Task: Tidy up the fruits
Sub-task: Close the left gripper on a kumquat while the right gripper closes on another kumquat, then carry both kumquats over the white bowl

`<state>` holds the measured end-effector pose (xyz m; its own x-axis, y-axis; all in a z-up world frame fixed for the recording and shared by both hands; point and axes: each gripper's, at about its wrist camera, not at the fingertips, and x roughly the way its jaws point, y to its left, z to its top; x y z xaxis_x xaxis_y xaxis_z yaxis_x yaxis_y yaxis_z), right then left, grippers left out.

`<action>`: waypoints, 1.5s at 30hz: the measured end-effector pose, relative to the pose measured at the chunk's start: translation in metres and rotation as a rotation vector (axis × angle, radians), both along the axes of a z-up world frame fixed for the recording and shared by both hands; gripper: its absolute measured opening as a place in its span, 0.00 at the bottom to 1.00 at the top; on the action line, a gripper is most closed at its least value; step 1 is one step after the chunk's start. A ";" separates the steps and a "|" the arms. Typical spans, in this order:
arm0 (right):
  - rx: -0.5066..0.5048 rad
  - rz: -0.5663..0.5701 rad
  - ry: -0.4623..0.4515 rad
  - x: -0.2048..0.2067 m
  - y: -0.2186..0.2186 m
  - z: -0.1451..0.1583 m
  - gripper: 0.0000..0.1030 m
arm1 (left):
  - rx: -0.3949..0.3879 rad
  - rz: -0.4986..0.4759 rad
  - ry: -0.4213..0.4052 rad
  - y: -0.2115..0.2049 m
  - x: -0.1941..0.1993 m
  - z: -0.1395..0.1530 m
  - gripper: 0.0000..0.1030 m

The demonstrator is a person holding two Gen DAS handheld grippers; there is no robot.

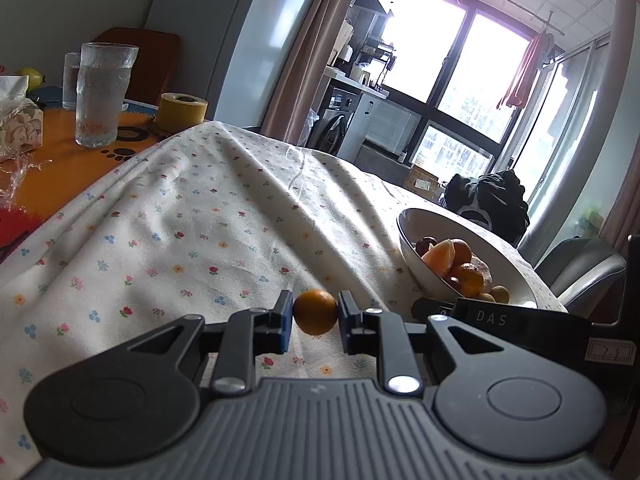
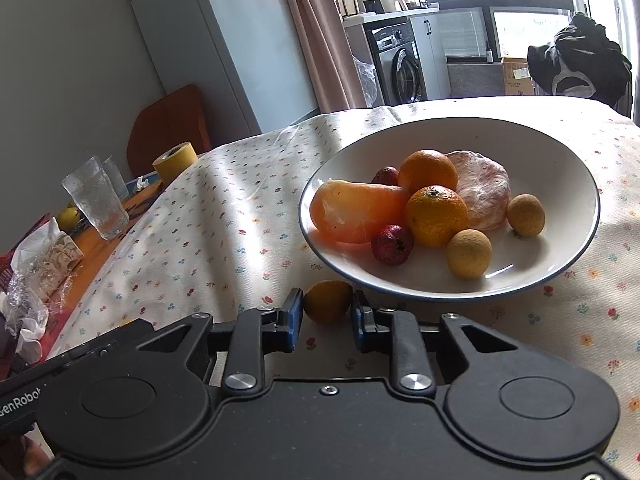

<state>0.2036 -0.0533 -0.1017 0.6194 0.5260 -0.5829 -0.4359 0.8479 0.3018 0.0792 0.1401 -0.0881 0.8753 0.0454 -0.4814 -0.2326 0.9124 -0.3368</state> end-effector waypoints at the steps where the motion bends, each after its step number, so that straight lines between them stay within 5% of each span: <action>1: 0.008 0.010 0.005 -0.002 -0.001 0.001 0.23 | 0.002 0.002 0.001 -0.001 0.000 0.001 0.21; 7: 0.050 0.101 0.002 -0.014 -0.003 0.007 0.23 | 0.016 0.023 0.001 -0.004 0.002 0.005 0.21; 21: 0.120 0.122 -0.102 -0.020 -0.031 0.034 0.23 | 0.069 0.018 -0.025 -0.027 0.008 0.028 0.21; 45: 0.188 -0.012 -0.147 0.019 -0.108 0.033 0.23 | 0.132 -0.072 -0.007 -0.086 0.053 0.035 0.21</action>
<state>0.2230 -0.1618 -0.0691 0.6971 0.6087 -0.3787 -0.4771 0.7882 0.3888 0.1321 0.0541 -0.0534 0.8818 0.0447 -0.4696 -0.1629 0.9631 -0.2144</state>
